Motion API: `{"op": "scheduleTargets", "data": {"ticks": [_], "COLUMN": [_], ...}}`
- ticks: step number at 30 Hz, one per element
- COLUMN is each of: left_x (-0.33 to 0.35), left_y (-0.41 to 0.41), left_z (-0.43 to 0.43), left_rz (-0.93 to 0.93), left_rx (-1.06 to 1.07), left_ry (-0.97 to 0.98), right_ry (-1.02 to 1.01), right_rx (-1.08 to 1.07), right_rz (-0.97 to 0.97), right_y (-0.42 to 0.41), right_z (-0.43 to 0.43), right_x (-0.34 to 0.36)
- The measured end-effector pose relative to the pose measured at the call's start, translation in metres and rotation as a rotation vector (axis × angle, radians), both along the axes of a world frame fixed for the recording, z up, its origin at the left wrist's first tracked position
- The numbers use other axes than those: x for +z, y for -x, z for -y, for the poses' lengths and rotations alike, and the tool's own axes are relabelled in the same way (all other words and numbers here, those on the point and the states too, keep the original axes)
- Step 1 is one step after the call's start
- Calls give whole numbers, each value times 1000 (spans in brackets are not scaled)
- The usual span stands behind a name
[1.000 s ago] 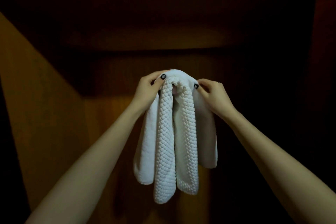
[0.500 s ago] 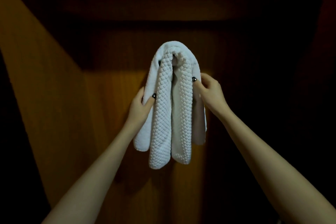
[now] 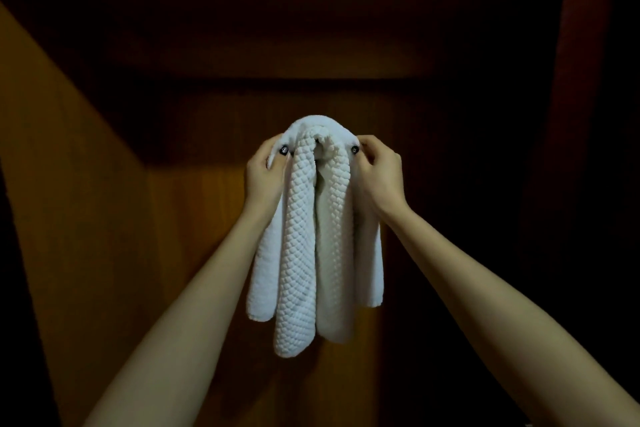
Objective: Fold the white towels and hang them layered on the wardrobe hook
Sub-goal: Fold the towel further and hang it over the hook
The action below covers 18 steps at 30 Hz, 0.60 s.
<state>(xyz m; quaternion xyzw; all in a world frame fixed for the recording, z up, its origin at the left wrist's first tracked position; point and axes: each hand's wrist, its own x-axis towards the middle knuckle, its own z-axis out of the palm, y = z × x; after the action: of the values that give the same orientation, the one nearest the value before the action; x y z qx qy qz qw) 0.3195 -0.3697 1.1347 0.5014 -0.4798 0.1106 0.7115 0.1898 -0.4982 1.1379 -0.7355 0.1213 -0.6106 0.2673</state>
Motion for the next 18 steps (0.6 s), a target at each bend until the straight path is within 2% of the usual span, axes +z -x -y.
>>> {"op": "scheduleTargets", "data": {"ticks": [4, 8, 14, 18], "left_x": [18, 15, -59, -122], "left_y": [-10, -11, -17, -23], "left_z": [-2, -2, -13, -16], "left_rz": [70, 68, 57, -47], "left_rx": [-12, -75, -45, -10], "left_ry": [-28, -119, -198, -302], "right_ry": [4, -29, -144, -219], "right_rx": [-12, 70, 166, 166], "right_rz": [22, -16, -100, -192], "right_y": [9, 10, 15, 24], "right_z": [9, 2, -7, 3], "right_x": [3, -13, -65, -120]}}
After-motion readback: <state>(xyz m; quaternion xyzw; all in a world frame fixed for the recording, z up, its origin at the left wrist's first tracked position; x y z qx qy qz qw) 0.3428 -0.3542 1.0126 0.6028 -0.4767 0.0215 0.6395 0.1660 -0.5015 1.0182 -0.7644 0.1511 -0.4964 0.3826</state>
